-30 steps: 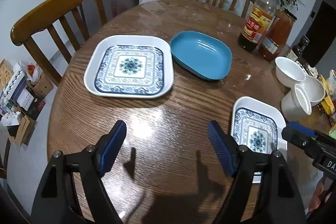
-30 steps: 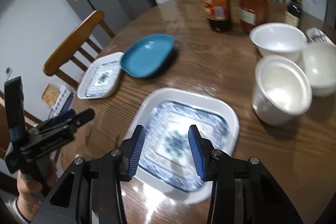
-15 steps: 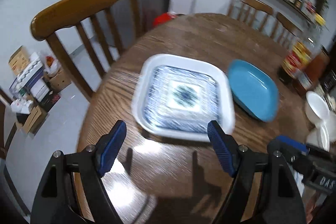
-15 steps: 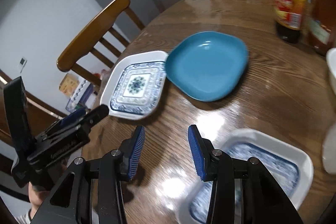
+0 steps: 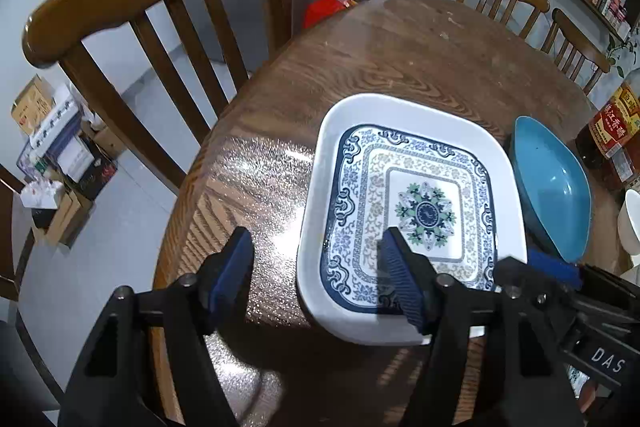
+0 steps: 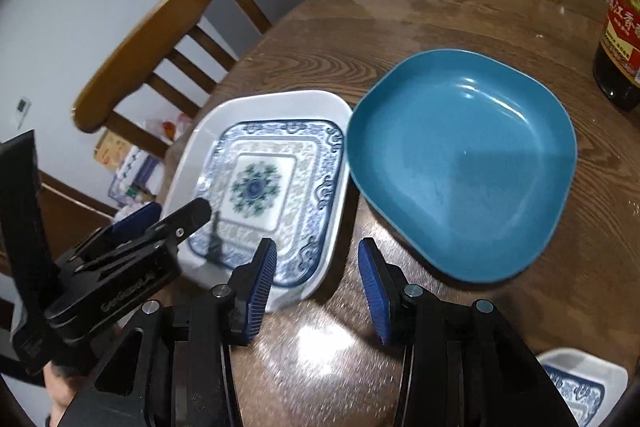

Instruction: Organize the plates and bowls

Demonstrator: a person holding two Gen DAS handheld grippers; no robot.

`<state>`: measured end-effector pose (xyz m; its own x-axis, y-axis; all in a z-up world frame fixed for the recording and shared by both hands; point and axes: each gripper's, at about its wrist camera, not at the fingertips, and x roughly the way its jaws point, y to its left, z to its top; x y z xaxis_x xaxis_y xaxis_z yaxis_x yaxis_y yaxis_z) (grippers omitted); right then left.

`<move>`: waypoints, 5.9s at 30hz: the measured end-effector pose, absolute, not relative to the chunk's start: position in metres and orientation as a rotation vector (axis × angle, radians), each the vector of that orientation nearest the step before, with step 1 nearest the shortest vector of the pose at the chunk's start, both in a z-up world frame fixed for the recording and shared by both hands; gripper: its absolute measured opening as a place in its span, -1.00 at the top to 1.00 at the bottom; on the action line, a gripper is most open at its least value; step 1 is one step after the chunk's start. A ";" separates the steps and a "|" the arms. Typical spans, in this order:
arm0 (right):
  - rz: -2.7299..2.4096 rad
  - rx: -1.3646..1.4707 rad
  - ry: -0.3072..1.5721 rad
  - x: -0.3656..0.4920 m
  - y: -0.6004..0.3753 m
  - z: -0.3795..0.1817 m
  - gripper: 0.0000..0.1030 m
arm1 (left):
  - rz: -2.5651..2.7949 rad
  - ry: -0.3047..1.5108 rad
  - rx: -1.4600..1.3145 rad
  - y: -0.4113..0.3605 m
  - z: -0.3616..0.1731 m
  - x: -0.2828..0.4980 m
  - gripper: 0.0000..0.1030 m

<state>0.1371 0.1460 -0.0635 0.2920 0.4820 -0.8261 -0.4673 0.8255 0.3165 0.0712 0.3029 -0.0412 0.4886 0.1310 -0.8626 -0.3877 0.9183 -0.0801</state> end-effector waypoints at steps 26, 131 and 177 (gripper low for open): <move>0.680 0.033 1.064 0.120 0.135 -0.044 0.83 | 0.273 0.922 -0.298 0.302 -0.011 0.031 0.80; 0.392 0.120 1.081 0.177 0.054 -0.060 0.13 | 0.091 1.017 -0.208 0.209 -0.047 0.156 0.39; 0.421 0.084 0.981 0.071 -0.025 -0.012 0.71 | -0.026 0.932 -0.100 0.125 -0.003 0.061 0.76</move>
<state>0.0707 -0.0253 -0.0123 0.4824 0.3821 -0.7882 -0.3074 0.9164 0.2561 0.0609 0.1249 -0.0033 0.5963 -0.0651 -0.8001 -0.0211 0.9951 -0.0967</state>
